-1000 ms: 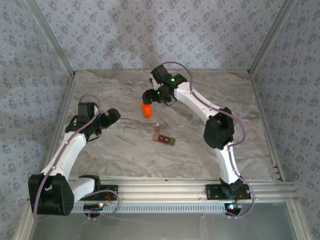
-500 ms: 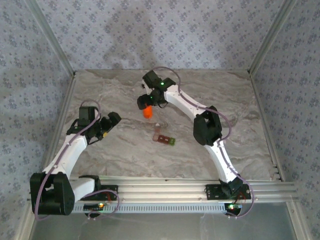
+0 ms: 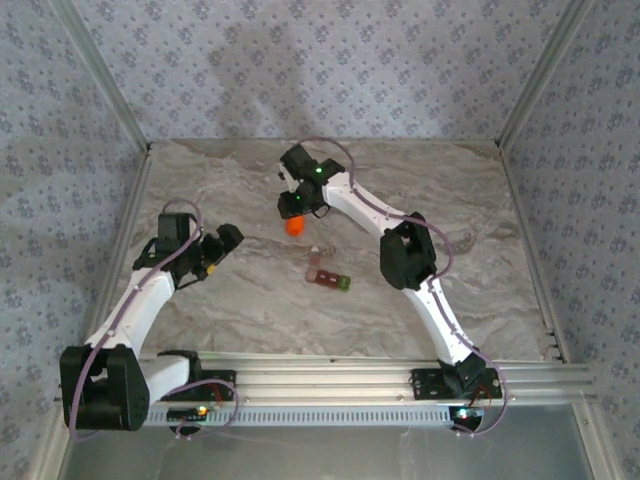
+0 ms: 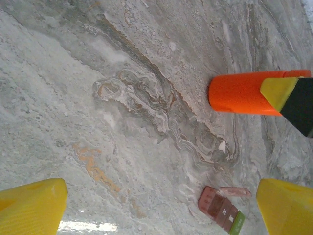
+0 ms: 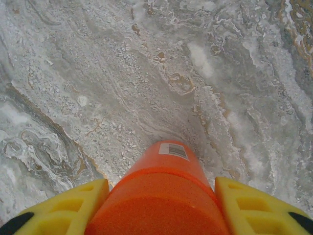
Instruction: Sort the pills into containers
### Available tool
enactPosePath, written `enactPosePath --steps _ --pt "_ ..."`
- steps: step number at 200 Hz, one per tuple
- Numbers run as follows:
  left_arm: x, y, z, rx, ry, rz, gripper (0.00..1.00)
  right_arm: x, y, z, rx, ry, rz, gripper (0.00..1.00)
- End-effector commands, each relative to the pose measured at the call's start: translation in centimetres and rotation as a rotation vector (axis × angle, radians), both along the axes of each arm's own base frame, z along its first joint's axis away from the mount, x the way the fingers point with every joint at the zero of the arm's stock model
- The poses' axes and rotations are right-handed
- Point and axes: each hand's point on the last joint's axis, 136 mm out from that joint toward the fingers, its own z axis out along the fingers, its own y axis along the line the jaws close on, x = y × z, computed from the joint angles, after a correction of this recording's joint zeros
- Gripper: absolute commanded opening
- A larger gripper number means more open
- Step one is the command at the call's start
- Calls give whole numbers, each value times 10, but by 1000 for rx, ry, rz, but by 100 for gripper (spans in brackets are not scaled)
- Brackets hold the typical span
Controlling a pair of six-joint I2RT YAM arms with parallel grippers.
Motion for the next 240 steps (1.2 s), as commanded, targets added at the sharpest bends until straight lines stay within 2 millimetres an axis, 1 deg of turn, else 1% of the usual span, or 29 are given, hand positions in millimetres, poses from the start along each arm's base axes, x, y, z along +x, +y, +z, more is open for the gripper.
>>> enactPosePath --steps 1,12,28,52,73,86,114,140,163,182,197,210,240 --pt "0 -4 9 -24 -36 -23 100 1 -4 25 43 -12 -9 34" --pt "3 -4 16 -25 -60 -25 99 1 -9 38 58 -17 -18 32" --pt "9 -7 27 4 -101 -42 99 1 -21 63 85 -28 -42 30" --pt "20 -22 46 86 -194 -127 99 -4 -47 101 128 -28 -86 30" --pt "30 -43 54 117 -253 -223 99 -12 -75 131 170 -15 -123 30" --pt "34 -62 57 136 -294 -306 98 -20 -92 150 206 -2 -146 30" --pt "33 -103 64 224 -375 -488 97 -43 -120 178 278 37 -183 30" --pt "27 -142 71 352 -485 -682 96 -71 -133 191 306 78 -175 30" --pt "22 -170 77 415 -593 -787 96 -96 -138 194 325 132 -161 30" --pt "14 -198 89 414 -772 -859 96 -115 -142 196 323 155 -145 29" --pt "8 -212 97 411 -895 -879 96 -131 -144 199 342 177 -135 29" --pt "4 -219 101 393 -928 -887 96 -138 -146 200 353 189 -136 29" --pt "-9 -237 101 376 -962 -947 95 -143 -146 202 360 199 -129 29"
